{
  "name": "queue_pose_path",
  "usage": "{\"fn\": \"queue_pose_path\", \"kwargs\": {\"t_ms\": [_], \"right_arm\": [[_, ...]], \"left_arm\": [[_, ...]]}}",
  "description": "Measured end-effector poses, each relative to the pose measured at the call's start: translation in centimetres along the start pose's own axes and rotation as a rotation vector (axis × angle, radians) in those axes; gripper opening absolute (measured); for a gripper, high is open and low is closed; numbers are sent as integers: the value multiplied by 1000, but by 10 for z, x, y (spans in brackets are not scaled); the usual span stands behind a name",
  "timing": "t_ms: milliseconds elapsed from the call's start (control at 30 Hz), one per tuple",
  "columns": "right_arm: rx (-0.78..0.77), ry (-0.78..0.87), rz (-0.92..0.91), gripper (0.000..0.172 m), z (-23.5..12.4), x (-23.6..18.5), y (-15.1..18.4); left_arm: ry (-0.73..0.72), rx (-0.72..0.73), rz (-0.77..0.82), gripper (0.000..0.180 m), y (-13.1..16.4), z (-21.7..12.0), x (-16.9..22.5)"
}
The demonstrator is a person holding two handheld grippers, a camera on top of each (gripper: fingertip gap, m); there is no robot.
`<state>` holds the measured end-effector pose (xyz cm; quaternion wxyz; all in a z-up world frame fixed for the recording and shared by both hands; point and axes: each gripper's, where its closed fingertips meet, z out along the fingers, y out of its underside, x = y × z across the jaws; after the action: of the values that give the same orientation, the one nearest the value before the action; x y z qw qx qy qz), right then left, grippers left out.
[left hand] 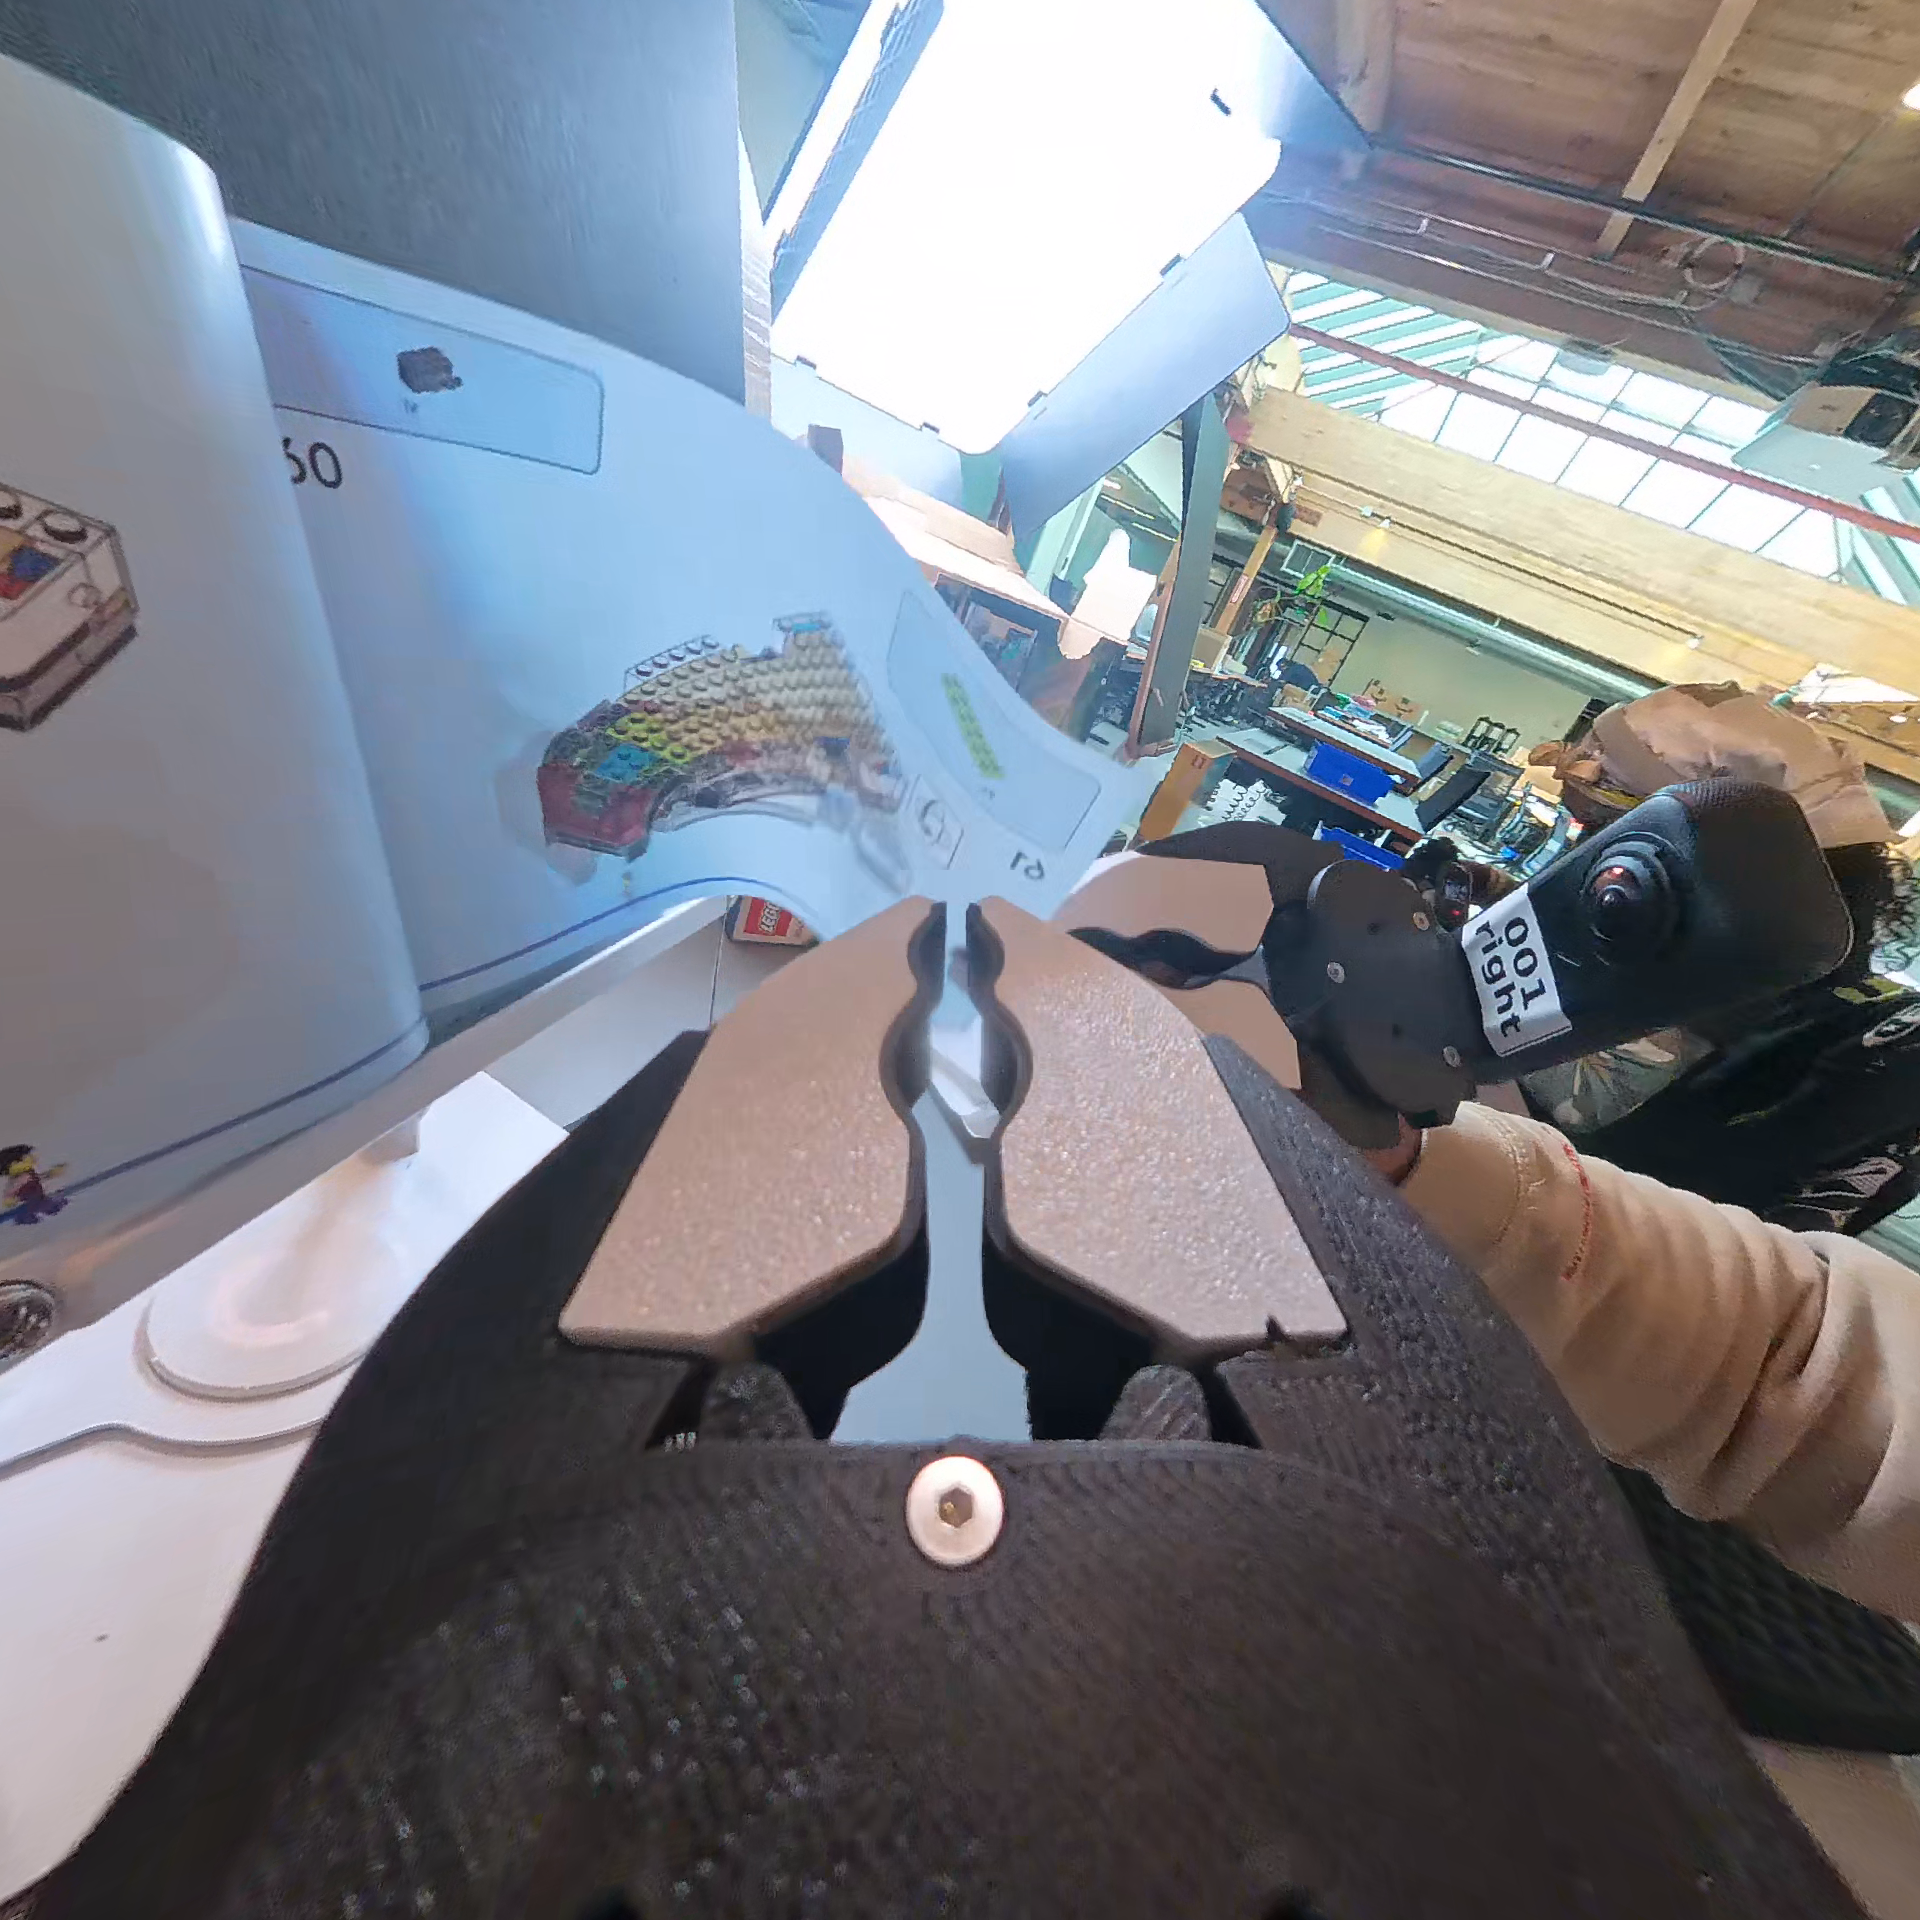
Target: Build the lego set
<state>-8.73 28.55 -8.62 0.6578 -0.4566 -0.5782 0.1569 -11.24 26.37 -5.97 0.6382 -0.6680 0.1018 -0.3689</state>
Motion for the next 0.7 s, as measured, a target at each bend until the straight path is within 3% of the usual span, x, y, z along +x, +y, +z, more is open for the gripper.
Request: {"fn": "queue_pose_path", "kwargs": {"t_ms": [100,200,367,467,533,700], "right_arm": [[6,10,-5,0,1,-1,-4],[28,-60,57,0,2,-14,-17],[69,-210,144,0,15,-43,-52],[79,-262,144,0,29,-59,-72],[86,-271,131,0,41,-65,-83],[61,-303,165,0,75,-81,-99]], "left_arm": [[-116,-10,102,8,-2,-14,-10],[-392,-5,235,9,-10,-50,-49],[-591,-12,83,31,-14,-86,-107],[-610,-24,-14,31,-12,-83,-128],[-597,-13,-48,5,-10,-81,-136],[-438,214,-371,4,4,-94,-137]]}}
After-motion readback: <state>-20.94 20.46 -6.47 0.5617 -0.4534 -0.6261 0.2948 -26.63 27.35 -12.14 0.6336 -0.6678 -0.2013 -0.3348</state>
